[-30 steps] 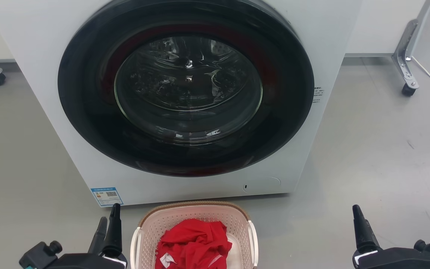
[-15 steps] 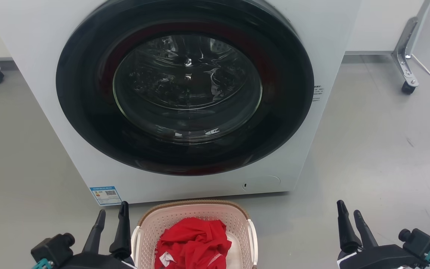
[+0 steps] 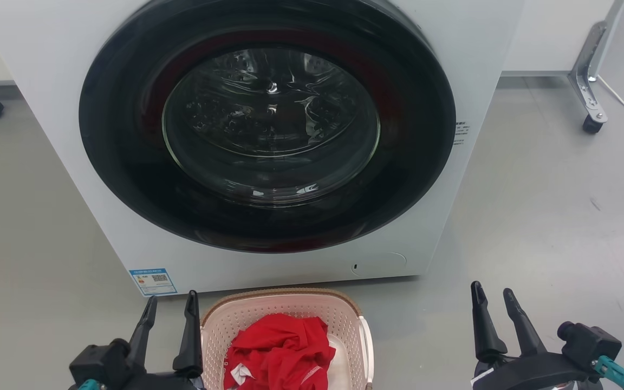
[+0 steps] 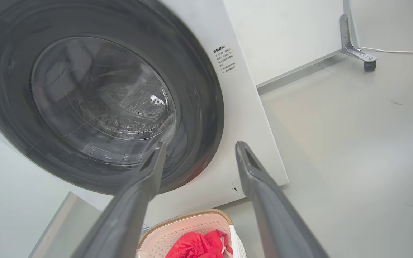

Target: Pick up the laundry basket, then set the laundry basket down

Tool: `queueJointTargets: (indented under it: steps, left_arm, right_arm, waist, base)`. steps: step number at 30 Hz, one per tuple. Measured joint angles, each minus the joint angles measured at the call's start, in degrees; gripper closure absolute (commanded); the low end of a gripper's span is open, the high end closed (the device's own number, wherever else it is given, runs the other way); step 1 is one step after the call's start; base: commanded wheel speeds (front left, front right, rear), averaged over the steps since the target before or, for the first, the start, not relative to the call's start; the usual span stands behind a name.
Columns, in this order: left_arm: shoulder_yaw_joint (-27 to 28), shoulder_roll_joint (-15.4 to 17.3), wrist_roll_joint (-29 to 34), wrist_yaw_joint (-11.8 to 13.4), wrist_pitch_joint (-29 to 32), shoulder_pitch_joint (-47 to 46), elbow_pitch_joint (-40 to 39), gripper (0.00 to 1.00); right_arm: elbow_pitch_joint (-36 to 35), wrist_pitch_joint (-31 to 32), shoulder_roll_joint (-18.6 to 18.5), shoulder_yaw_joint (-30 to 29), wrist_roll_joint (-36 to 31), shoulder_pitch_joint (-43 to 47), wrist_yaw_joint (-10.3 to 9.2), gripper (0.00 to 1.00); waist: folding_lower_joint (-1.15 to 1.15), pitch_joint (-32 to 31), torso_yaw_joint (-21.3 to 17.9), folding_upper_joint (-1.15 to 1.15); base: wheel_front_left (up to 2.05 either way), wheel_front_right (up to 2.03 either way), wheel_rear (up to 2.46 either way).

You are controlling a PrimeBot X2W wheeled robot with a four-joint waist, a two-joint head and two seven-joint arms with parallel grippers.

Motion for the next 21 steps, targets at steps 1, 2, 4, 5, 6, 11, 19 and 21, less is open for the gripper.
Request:
queueJointTargets:
  steps: [1, 2, 4, 5, 6, 11, 19, 21]
  left_arm:
    - [-0.2, 0.0, 1.2, 0.0, -0.1, 0.0, -0.2, 0.00]
    - [-0.5, 0.1, 2.1, 0.3, -0.5, 0.0, -0.4, 0.00]
    - [-0.8, 0.1, 3.8, 0.6, -1.0, 0.1, -0.9, 0.00]
    - [-0.8, 0.1, 5.0, 0.8, -1.0, 0.1, -1.1, 0.00]
    - [-0.8, 0.1, 5.7, 0.9, -1.3, 0.2, -1.2, 0.00]
    - [-1.2, 0.2, 9.9, 1.5, -2.3, 1.3, -1.7, 0.00]
    - [-1.5, 0.4, 16.8, 2.8, -4.0, 1.5, -3.4, 0.00]
    - [-1.5, 0.4, 18.5, 3.0, -4.6, 2.2, -3.7, 0.00]
  right_arm:
    - [-0.1, -0.2, 0.0, 0.3, -1.0, 0.0, -0.03, 0.00]
    - [-0.2, -0.4, -0.1, 0.5, -2.0, 0.0, -0.07, 0.00]
    - [-0.3, -0.9, -0.1, 0.8, -3.4, 0.0, -0.12, 0.00]
    - [-0.4, -0.9, -0.1, 1.0, -4.3, 0.0, -0.47, 0.00]
    - [-0.5, -1.3, -0.1, 1.1, -5.3, 0.0, -0.56, 0.00]
    - [-1.1, -2.4, -0.2, 2.1, -9.6, 0.0, -1.03, 0.00]
    - [-2.4, -4.0, -0.3, 2.9, -16.0, 0.0, -1.96, 0.00]
    - [-2.8, -4.4, -0.3, 3.2, -17.4, 0.0, -2.01, 0.00]
  waist:
    - [0.00, 0.0, 0.0, 0.00]
    - [0.00, 0.1, 0.0, 0.00]
    - [0.00, 0.1, 0.0, 0.00]
    - [0.00, 0.1, 0.0, 0.00]
    - [0.00, 0.1, -0.1, 0.00]
    - [0.00, 0.2, -0.1, 0.00]
    - [0.00, 0.4, -0.3, 0.00]
    - [0.00, 0.5, -0.3, 0.00]
  base:
    - [0.00, 0.00, 0.00]
    - [0.00, 0.00, 0.00]
    - [0.00, 0.00, 0.00]
    - [0.00, 0.00, 0.00]
    - [0.00, 0.00, 0.00]
    - [0.00, 0.00, 0.00]
    - [0.00, 0.00, 0.00]
    - [0.00, 0.00, 0.00]
